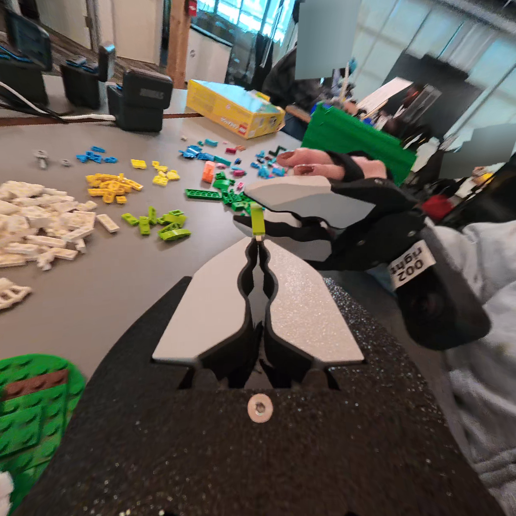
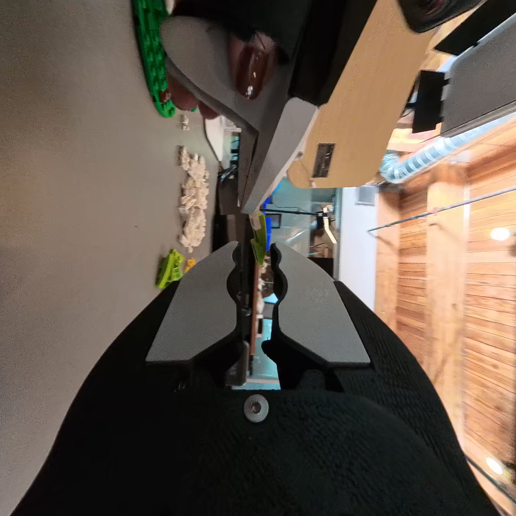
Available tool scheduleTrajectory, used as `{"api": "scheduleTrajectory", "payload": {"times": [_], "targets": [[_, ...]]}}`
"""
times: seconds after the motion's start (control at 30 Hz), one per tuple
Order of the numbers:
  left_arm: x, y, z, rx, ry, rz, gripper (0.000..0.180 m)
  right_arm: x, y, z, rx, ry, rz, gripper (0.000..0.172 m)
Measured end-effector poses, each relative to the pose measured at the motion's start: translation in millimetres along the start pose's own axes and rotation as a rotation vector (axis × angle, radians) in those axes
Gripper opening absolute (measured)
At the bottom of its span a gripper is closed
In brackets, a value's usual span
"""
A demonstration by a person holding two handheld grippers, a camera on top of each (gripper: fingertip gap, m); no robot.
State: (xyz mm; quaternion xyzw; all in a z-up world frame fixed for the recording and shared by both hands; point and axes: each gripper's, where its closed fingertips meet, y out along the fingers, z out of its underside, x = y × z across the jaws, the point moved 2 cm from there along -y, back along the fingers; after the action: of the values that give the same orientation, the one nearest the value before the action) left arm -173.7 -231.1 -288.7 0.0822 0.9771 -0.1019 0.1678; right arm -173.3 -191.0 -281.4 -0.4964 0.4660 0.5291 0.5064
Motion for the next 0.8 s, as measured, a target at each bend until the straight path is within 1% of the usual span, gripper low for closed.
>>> {"api": "scheduleTrajectory", "payload": {"times": [0.1, 0.23, 0.27, 0.3, 0.53, 0.6, 0.7, 0.8], "targets": [[5, 0, 5, 0.046, 0.034, -0.041, 0.001, 7, -1, 1, 0.001, 0.036, -0.076, 0.022], [2, 4, 11, 0.089, 0.053, -0.014, 0.001, 13, -1, -2, 0.002, 0.042, -0.118, 0.021], [0, 5, 12, 0.093, 0.060, -0.005, 0.001, 14, -1, -2, 0.000, 0.036, -0.121, 0.011], [0, 5, 13, 0.098, 0.068, -0.004, 0.001, 15, -2, -3, -0.002, 0.027, -0.118, 0.007], [1, 6, 12, 0.079, 0.149, -0.075, 0.002, 13, -1, -1, 0.017, 0.021, -0.119, 0.006], [1, 6, 11, 0.074, 0.145, -0.066, 0.003, 12, -2, -2, 0.017, 0.013, -0.113, 0.006], [-1, 7, 12, 0.070, 0.116, -0.040, 0.009, 12, -2, -4, 0.009, 0.012, -0.109, 0.006], [-2, 7, 11, 0.065, 0.108, -0.028, 0.009, 11, -2, -4, 0.004, 0.005, -0.105, 0.006]]}}
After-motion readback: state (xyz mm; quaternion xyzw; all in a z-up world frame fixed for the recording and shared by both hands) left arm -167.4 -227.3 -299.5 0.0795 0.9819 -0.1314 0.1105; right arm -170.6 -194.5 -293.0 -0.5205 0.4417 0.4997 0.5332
